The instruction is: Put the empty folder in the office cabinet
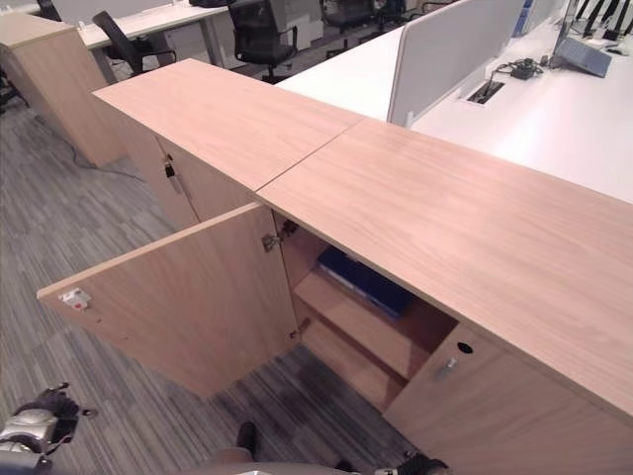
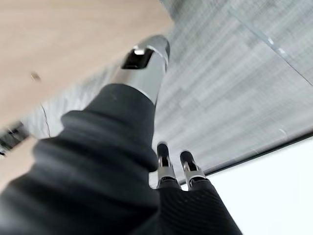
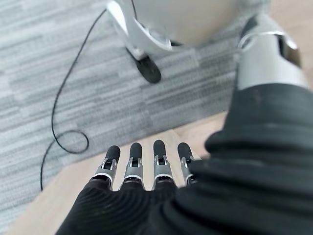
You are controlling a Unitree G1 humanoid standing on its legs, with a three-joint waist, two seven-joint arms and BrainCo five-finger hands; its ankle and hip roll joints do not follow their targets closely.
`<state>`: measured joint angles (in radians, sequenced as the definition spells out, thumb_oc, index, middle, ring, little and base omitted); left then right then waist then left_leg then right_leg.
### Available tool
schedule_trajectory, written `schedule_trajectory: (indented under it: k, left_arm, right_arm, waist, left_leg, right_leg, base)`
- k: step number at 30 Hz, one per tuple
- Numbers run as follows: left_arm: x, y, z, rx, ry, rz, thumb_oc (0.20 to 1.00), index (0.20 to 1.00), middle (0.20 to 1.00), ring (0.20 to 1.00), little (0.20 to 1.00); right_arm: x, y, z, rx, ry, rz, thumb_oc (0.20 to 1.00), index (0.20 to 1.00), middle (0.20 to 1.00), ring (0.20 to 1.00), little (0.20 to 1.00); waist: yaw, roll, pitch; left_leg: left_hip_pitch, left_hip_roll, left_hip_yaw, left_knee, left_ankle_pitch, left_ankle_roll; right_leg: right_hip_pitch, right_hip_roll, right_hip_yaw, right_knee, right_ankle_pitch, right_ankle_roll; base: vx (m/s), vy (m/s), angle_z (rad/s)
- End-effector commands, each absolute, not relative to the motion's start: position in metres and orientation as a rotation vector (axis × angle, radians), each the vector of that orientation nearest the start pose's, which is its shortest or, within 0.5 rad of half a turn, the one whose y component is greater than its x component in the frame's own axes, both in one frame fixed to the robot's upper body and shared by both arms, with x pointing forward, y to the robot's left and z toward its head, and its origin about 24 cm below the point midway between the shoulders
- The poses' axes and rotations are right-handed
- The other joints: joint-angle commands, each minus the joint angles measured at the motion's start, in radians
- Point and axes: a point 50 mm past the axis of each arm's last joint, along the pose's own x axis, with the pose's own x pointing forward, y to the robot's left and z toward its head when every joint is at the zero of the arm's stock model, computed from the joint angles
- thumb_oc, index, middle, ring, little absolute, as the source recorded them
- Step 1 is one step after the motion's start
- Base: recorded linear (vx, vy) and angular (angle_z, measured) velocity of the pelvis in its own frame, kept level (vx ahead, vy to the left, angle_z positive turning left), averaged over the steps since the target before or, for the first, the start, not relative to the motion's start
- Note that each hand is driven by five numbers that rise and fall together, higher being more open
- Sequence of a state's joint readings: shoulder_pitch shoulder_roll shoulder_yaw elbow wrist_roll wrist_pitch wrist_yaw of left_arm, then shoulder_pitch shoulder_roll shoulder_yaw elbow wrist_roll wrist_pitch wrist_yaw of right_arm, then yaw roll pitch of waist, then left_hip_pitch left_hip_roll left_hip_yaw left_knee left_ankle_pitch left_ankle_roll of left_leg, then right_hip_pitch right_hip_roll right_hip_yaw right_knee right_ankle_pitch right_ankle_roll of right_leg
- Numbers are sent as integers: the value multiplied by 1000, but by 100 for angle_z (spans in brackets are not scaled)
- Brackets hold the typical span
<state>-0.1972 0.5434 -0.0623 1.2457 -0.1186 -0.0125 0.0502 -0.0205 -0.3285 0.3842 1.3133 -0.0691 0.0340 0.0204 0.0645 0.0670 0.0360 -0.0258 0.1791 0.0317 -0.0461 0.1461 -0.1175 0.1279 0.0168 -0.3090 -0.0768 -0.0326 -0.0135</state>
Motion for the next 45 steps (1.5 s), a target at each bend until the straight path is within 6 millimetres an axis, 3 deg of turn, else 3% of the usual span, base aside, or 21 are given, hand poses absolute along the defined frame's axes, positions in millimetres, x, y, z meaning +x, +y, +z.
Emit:
schedule_trajectory:
  k: [1, 8, 16, 20, 28, 33, 35, 36, 37, 40, 42, 44, 45]
  left_arm:
    - [191, 374, -55, 416, 833, 460, 1000, 1000, 1000, 1000, 1000]
    - [216, 384, -30, 366, 725, 534, 1000, 1000, 1000, 1000, 1000]
    - [240, 382, -12, 340, 641, 542, 1000, 1000, 1000, 1000, 1000]
    - [240, 386, -8, 323, 637, 561, 1000, 1000, 1000, 1000, 1000]
    - [219, 404, -10, 293, 691, 626, 1000, 1000, 1000, 1000, 1000]
    - [247, 400, 13, 373, 599, 578, 1000, 1000, 1000, 1000, 1000]
    - [268, 387, 25, 363, 503, 543, 1000, 1000, 1000, 1000, 1000]
    - [268, 387, 25, 363, 503, 543, 1000, 1000, 1000, 1000, 1000]
    - [296, 357, 36, 284, 356, 477, 1000, 1000, 1000, 1000, 1000]
    - [320, 317, 44, 178, 235, 389, 1000, 1000, 1000, 1000, 1000]
    - [336, 258, 44, 20, 138, 228, 1000, 1000, 1000, 1000, 1000]
    - [331, 215, 36, -48, 112, 73, 1000, 1000, 1000, 1000, 1000]
    - [326, 203, 35, -65, 100, 22, 1000, 1000, 1000, 1000, 1000]
  right_arm:
    - [76, -251, -162, -572, 1374, 167, 1000, 1000, 1000, 1000, 1000]
    - [73, -249, -163, -539, 1366, 158, 1000, 1000, 1000, 1000, 1000]
    - [72, -252, -162, -512, 1367, 130, 1000, 1000, 1000, 1000, 1000]
    - [70, -253, -162, -502, 1373, 124, 1000, 1000, 1000, 1000, 1000]
    - [64, -247, -164, -480, 1381, 155, 1000, 1000, 1000, 1000, 1000]
    - [72, -238, -164, -473, 1317, 206, 1000, 1000, 1000, 1000, 1000]
    - [79, -232, -163, -460, 1277, 219, 1000, 1000, 1000, 1000, 1000]
    - [79, -232, -163, -460, 1277, 219, 1000, 1000, 1000, 1000, 1000]
    - [90, -217, -162, -410, 1209, 225, 1000, 1000, 1000, 1000, 1000]
    - [95, -205, -161, -397, 1169, 260, 1000, 1000, 1000, 1000, 1000]
    - [86, -207, -163, -438, 1202, 294, 1000, 1000, 1000, 1000, 1000]
    - [77, -216, -165, -471, 1253, 286, 1000, 1000, 1000, 1000, 1000]
    - [76, -218, -165, -477, 1263, 280, 1000, 1000, 1000, 1000, 1000]
  waist:
    - [7, -43, 7]
    - [-10, -30, -4]
    - [-25, -38, -11]
    - [-31, -47, -15]
    - [-41, -65, -24]
    - [-47, -86, -24]
    - [-46, -95, -22]
    - [-46, -95, -22]
    - [-45, -107, -18]
    - [-52, -119, -16]
    - [-58, -134, -12]
    - [-62, -139, -8]
    - [-62, -140, -8]
  left_leg:
    - [-22, -3, -12, -26, 24, 2]
    - [7, -17, -14, -41, 11, -5]
    - [15, -27, -20, -41, -13, 4]
    - [21, -33, -18, -41, -29, 14]
    - [44, -45, -4, -41, -52, 25]
    - [46, -46, 0, -41, -56, 24]
    - [43, -48, -4, -41, -56, 24]
    - [43, -48, -4, -41, -56, 24]
    - [38, -49, -11, -41, -54, 26]
    - [32, -47, -16, -41, -53, 27]
    - [23, -46, -17, -41, -51, 27]
    - [20, -41, -18, -41, -50, 29]
    - [20, -41, -17, -41, -50, 29]
  right_leg:
    - [16, -62, 9, 29, -69, 63]
    - [24, -72, 14, 20, -60, 76]
    - [14, -80, 20, 18, -47, 89]
    - [8, -84, 33, 12, -36, 95]
    - [7, -87, 61, 1, -23, 103]
    - [7, -87, 65, -2, -21, 105]
    - [5, -86, 65, -1, -21, 105]
    - [5, -86, 65, -1, -21, 105]
    - [4, -85, 59, 3, -22, 104]
    - [0, -82, 57, 5, -22, 103]
    - [-5, -78, 56, 7, -20, 103]
    - [-8, -76, 59, 7, -18, 102]
    - [-8, -74, 61, 6, -16, 102]
  base:
    - [46, 51, 19]
    - [30, 56, -3]
    - [-3, 39, -3]
    - [-4, 8, -1]
    - [13, 20, -10]
    - [3, 2, -1]
    - [-11, -8, 2]
    - [-43, -22, 0]
    - [-44, -25, 3]
    - [-45, -28, 16]
    - [-51, -38, 18]
    - [-33, -29, 16]
    - [-25, -32, -2]
